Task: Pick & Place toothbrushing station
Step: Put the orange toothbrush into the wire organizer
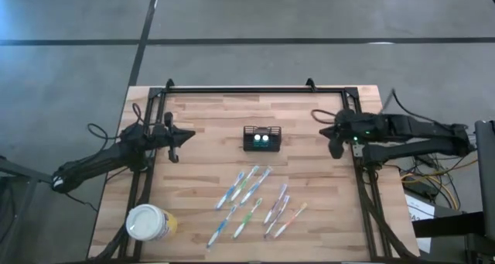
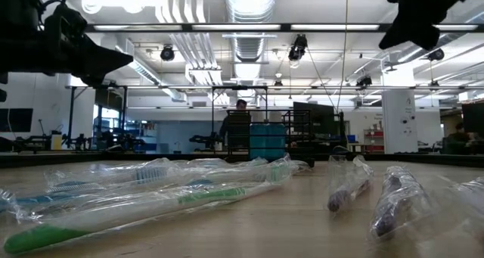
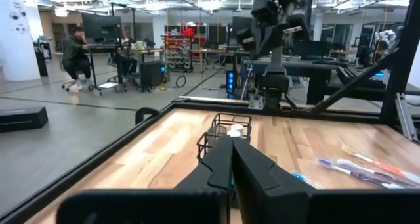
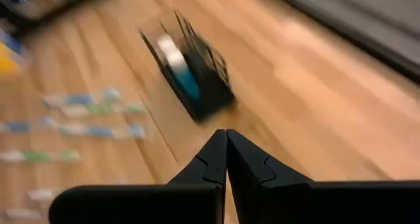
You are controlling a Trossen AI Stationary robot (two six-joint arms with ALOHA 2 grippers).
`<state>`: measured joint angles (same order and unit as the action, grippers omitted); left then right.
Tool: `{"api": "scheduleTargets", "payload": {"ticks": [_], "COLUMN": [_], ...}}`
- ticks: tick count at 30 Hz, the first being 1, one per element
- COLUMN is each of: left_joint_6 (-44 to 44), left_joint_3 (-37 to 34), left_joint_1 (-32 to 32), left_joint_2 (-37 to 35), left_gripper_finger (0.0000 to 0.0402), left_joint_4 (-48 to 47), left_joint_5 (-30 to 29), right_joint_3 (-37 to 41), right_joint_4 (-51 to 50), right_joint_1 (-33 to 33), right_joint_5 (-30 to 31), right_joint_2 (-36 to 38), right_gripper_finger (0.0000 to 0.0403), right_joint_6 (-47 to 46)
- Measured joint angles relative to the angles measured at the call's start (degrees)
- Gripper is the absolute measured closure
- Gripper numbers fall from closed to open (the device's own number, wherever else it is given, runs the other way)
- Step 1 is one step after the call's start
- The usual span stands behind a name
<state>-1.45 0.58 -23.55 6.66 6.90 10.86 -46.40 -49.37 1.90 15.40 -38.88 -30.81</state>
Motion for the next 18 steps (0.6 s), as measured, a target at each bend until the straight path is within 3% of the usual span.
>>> {"api": "scheduleTargets", "payload": {"ticks": [4, 10, 18], "left_joint_6": [0.0, -0.5, -0.6], "left_joint_3": [0.0, 0.0, 0.0], "left_joint_1": [0.0, 0.0, 0.0], "left_joint_2": [0.0, 0.0, 0.0], "left_gripper_finger": [0.0393, 0.0389, 0.0393], "left_joint_4": [-0.2, -0.2, -0.1], "left_joint_5": [0.0, 0.0, 0.2], "right_joint_3": [-8.5, -16.6, -22.1], "right_joint_4": [-9.4, -16.0, -17.4], "right_joint_1": [-0.3, -2.0, -14.9], "right_joint_5": [-3.2, -14.2, -17.0], "right_joint_2": [-10.0, -22.8, -34.4], "right_gripper_finger": [0.0394, 0.0394, 0.0394], "right_joint_6": [-2.5, -3.8, -4.9]}}
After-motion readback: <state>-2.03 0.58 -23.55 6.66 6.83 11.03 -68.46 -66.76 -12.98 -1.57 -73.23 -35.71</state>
